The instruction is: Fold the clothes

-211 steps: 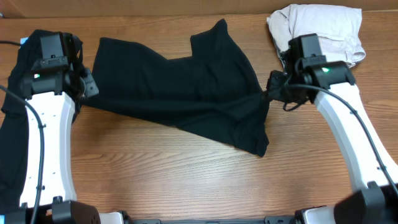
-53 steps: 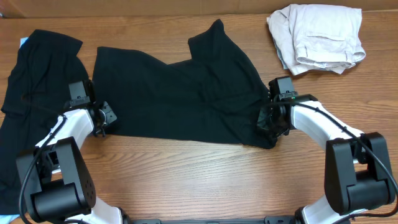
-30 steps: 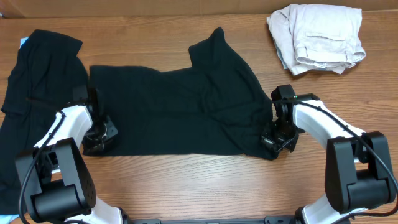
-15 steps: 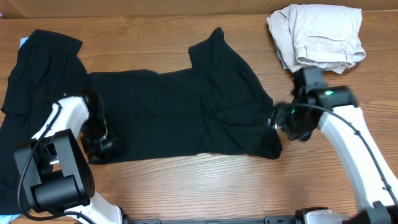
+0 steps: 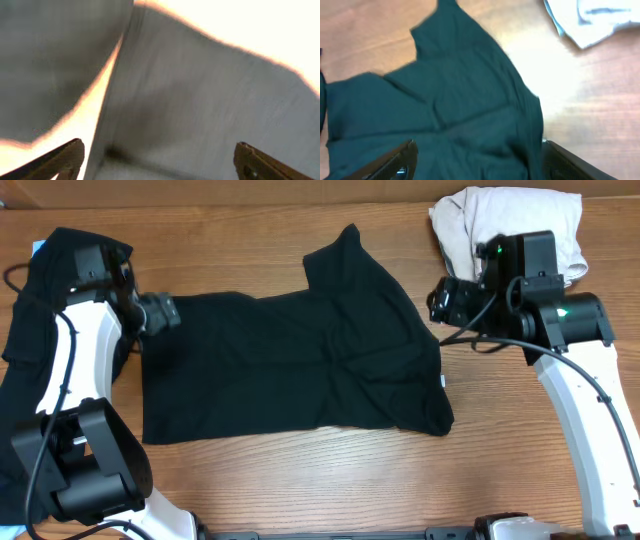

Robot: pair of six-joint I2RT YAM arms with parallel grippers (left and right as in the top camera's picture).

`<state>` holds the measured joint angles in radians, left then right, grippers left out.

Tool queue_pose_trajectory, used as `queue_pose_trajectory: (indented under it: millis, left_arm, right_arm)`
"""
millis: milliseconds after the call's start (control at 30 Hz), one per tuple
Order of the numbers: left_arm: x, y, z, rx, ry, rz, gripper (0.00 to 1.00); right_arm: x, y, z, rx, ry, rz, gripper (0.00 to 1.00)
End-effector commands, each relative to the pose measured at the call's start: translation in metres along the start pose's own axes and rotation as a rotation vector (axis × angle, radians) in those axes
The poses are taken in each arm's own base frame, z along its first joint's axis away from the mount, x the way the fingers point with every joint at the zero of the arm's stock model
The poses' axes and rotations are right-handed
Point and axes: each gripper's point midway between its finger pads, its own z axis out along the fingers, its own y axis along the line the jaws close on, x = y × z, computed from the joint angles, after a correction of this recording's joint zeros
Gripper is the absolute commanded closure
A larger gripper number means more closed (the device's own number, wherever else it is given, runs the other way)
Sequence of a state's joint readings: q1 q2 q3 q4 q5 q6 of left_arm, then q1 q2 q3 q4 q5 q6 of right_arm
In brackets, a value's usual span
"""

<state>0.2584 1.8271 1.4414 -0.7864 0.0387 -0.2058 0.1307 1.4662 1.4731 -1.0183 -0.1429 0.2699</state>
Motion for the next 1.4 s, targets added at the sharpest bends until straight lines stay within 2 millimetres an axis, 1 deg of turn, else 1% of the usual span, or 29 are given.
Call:
queue_pose_trajectory:
  millis: [0,67,133,167,200,267,367,500,600,633,900,933,1033,1200,1233,1267,1333,1367]
  left_arm:
    - [-0.038,-0.013,-0.015,0.039,-0.125,0.059,0.06]
    - [-0.055,-0.014,-0.016,0.029,-0.158,0.063,0.08]
    - [-0.069,-0.013,-0.012,0.012,-0.175,0.065,0.08]
    - [-0.078,-0.015,-0.005,0.013,-0.175,0.07,0.08]
    - [-0.082,-0.016,0.002,0.013,-0.169,0.07,0.09]
    - [-0.087,-0.018,0.018,0.015,-0.15,0.072,0.09]
    - [-0.09,-0.022,0.044,0.021,-0.121,0.086,0.1]
    - [-0.088,-0.022,0.071,0.016,-0.093,0.091,0.16]
    - [-0.082,-0.022,0.085,0.013,-0.072,0.102,0.2]
    - [-0.08,-0.02,0.093,0.006,-0.064,0.115,0.22]
    - [-0.065,-0.014,0.122,-0.013,-0.007,0.114,0.28]
    - [-0.061,-0.013,0.129,-0.015,0.007,0.113,0.33]
    - [-0.056,-0.012,0.136,-0.018,0.023,0.113,0.41]
    - [-0.056,-0.011,0.137,-0.025,0.02,0.113,0.43]
    - [-0.057,-0.01,0.137,-0.031,0.019,0.112,0.45]
    - [-0.056,-0.008,0.137,-0.038,0.02,0.109,0.51]
    - [-0.055,-0.007,0.137,-0.044,0.026,0.109,0.64]
    - [-0.054,-0.007,0.137,-0.046,0.031,0.109,0.73]
  right_arm:
    - [-0.014,0.006,0.017,-0.028,-0.013,-0.061,0.18]
    - [-0.021,0.009,0.031,-0.035,-0.023,-0.081,0.18]
    - [-0.026,0.012,0.044,-0.043,-0.032,-0.116,0.18]
    - [-0.03,0.016,0.054,-0.049,-0.038,-0.135,0.18]
    - [-0.031,0.018,0.06,-0.053,-0.04,-0.147,0.18]
    - [-0.032,0.021,0.069,-0.059,-0.041,-0.162,0.18]
    - [-0.031,0.024,0.081,-0.055,-0.033,-0.171,0.18]
    - [-0.027,0.025,0.09,-0.038,-0.02,-0.18,0.18]
    - [-0.028,0.024,0.09,-0.022,-0.028,-0.185,0.19]
    - [-0.029,0.025,0.09,-0.023,-0.033,-0.187,0.19]
    - [-0.031,0.026,0.09,-0.026,-0.039,-0.187,0.2]
    - [-0.031,0.026,0.09,-0.027,-0.039,-0.188,0.21]
    - [-0.03,0.028,0.09,-0.03,-0.037,-0.191,0.21]
    - [-0.03,0.037,0.091,-0.044,-0.048,-0.208,0.22]
    - [-0.031,0.041,0.091,-0.05,-0.056,-0.214,0.23]
    - [-0.031,0.044,0.091,-0.057,-0.062,-0.22,0.24]
    - [-0.036,0.053,0.092,-0.074,-0.09,-0.234,0.27]
    - [-0.04,0.058,0.093,-0.083,-0.111,-0.241,0.3]
